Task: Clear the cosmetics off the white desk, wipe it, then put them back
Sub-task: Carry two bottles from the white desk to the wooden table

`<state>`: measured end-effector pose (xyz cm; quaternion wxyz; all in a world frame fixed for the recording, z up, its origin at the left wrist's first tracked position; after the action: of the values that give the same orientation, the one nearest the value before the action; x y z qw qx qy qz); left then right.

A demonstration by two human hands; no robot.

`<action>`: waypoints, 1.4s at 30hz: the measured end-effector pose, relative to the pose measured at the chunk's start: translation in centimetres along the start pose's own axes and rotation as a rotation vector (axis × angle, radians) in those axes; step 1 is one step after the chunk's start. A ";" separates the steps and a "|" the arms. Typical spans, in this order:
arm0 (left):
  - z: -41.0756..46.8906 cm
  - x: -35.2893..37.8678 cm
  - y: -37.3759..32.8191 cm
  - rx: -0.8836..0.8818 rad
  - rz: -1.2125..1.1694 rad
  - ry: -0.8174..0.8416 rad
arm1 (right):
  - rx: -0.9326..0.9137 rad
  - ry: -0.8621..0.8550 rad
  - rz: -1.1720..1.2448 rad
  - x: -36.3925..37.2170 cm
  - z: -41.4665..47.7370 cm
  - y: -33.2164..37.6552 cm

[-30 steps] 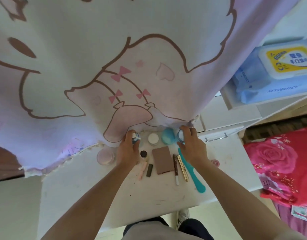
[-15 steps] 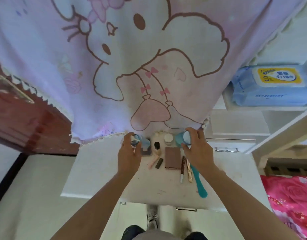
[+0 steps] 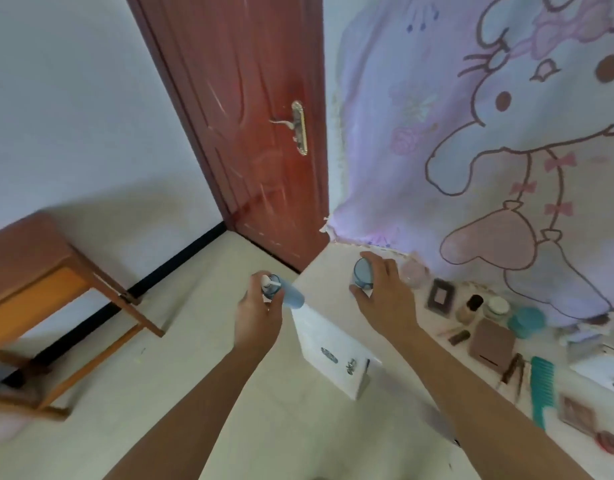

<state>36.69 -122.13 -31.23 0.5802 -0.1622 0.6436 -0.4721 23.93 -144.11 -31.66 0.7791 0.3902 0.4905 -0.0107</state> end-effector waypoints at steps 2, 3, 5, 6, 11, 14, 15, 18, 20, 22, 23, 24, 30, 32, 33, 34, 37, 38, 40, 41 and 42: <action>-0.2 -6.7 3.7 -0.025 0.021 -0.080 | -0.103 0.038 0.018 4.3 0.2 6.3; -0.4 -10.3 5.5 -0.036 0.030 -0.122 | -0.150 0.053 0.030 6.5 0.3 9.5; -0.8 -17.5 9.3 -0.070 0.055 -0.201 | -0.220 0.075 0.074 10.8 0.3 16.3; -1.0 -21.3 11.2 -0.092 0.057 -0.245 | -0.250 0.090 0.104 12.9 0.3 19.8; -2.4 -38.6 18.4 -0.143 0.107 -0.520 | -0.415 0.180 0.186 22.8 -0.1 36.7; -2.9 -45.9 22.7 -0.203 0.098 -0.644 | -0.510 0.216 0.211 27.5 -0.4 45.1; -2.9 -47.9 24.2 -0.219 0.099 -0.687 | -0.548 0.235 0.222 29.0 -0.4 47.6; -2.4 -52.6 28.3 -0.275 0.099 -0.798 | -0.645 0.290 0.227 33.5 0.0 54.0; -1.4 -54.8 30.9 -0.311 0.099 -0.840 | -0.689 0.310 0.238 36.7 0.8 57.4; 0.0 -56.8 33.6 -0.348 0.111 -0.867 | -0.714 0.344 0.257 40.5 2.1 60.5; 1.0 -57.8 34.9 -0.366 0.115 -0.874 | -0.719 0.364 0.270 42.4 3.0 62.0; 2.3 -58.8 36.2 -0.387 0.119 -0.878 | -0.722 0.380 0.283 44.4 3.9 63.4; 11.6 -66.6 43.7 -0.510 0.109 -0.914 | -0.734 0.468 0.340 56.0 11.4 73.4; 14.6 -69.3 45.4 -0.544 0.099 -0.917 | -0.764 0.487 0.350 58.9 13.8 77.1; 16.0 -70.5 46.1 -0.558 0.101 -0.912 | -0.782 0.498 0.354 60.1 14.9 79.0; 17.3 -71.5 46.9 -0.569 0.103 -0.909 | -0.796 0.507 0.362 61.2 15.9 80.7; 19.8 -74.5 49.5 -0.598 0.107 -0.932 | -0.817 0.544 0.370 64.5 17.9 85.4; 20.6 -75.5 50.3 -0.600 0.105 -0.939 | -0.823 0.562 0.369 65.6 18.4 86.8; 22.4 -77.3 52.0 -0.594 0.100 -0.938 | -0.842 0.602 0.354 68.1 19.3 89.3; 23.3 -78.1 53.0 -0.591 0.097 -0.934 | -0.855 0.625 0.336 69.5 19.6 90.4; 24.3 -78.8 54.1 -0.589 0.090 -0.929 | -0.867 0.647 0.315 70.7 19.8 91.3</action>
<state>98.50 -45.51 -24.62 0.7528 -0.4812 0.4313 -0.1254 112.08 -66.98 -27.51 0.6701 0.0863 0.5998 0.4286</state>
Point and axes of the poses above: each hand's wrist, its own z-axis towards the middle knuckle, its own x-axis out of the palm, y = z × x, the point moved 7 cm from there along z, towards the middle knuckle, and after that the axes turned 1 degree about y, right-handed, at the moved point
